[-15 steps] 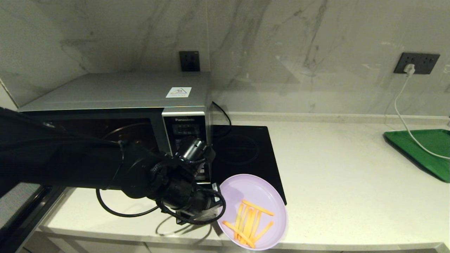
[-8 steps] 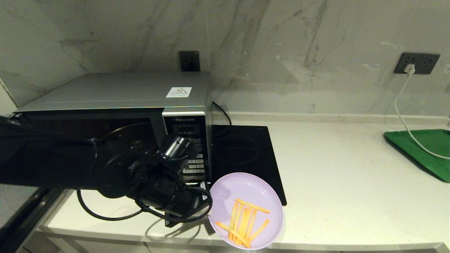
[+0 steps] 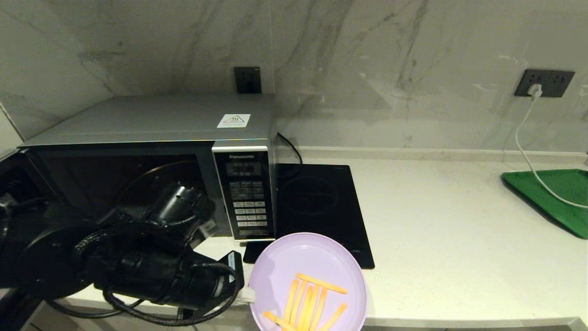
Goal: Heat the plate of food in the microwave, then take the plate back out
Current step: Put the plate in the microwave oven
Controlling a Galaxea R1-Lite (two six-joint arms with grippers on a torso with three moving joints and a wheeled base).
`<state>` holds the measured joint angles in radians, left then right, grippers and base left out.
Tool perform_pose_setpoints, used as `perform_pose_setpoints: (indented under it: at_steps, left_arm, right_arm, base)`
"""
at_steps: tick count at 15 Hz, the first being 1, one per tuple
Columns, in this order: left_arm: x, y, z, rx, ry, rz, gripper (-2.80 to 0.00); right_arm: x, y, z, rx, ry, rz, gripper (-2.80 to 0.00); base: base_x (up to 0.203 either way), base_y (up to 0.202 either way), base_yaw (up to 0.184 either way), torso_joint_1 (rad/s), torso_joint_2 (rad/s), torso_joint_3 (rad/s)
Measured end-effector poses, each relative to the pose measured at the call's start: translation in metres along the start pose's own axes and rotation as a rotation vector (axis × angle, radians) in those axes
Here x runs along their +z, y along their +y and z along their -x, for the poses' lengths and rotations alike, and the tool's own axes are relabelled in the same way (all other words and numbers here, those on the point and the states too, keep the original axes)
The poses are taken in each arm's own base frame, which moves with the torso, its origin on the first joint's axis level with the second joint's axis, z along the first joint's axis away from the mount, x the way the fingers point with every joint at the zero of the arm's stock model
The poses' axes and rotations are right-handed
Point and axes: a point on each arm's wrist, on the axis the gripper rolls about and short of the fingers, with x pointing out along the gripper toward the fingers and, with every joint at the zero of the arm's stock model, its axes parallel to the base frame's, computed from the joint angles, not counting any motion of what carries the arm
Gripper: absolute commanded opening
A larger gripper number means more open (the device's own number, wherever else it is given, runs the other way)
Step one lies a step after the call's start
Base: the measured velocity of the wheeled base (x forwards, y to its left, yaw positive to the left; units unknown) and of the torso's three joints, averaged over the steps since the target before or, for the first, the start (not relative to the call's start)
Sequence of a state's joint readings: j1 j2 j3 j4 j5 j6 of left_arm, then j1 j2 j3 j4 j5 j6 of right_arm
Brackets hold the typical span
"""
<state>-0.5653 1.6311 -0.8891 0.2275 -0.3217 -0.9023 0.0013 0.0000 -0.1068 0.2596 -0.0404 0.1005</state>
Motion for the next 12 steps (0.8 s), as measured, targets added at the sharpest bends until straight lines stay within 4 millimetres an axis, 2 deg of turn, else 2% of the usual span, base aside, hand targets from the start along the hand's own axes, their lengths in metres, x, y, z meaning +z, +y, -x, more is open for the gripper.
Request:
perform_pose_setpoints:
  at_steps: [6,12]
  left_arm:
    - [-0.003,0.051,0.031,0.028,-0.071,0.108,-2.80]
    - [-0.016,0.088,0.078,-0.014,-0.221,0.222,-2.80]
  right_arm:
    - [0.000,0.000,0.000,0.000,0.000,0.000,-2.80]
    - [0.000,0.000,0.000,0.001,0.000,0.000,-2.80]
  base:
    - [0.000,0.000,0.000,0.000,0.00,0.000]
    - [0.000,0.000,0.000,0.000,0.00,0.000]
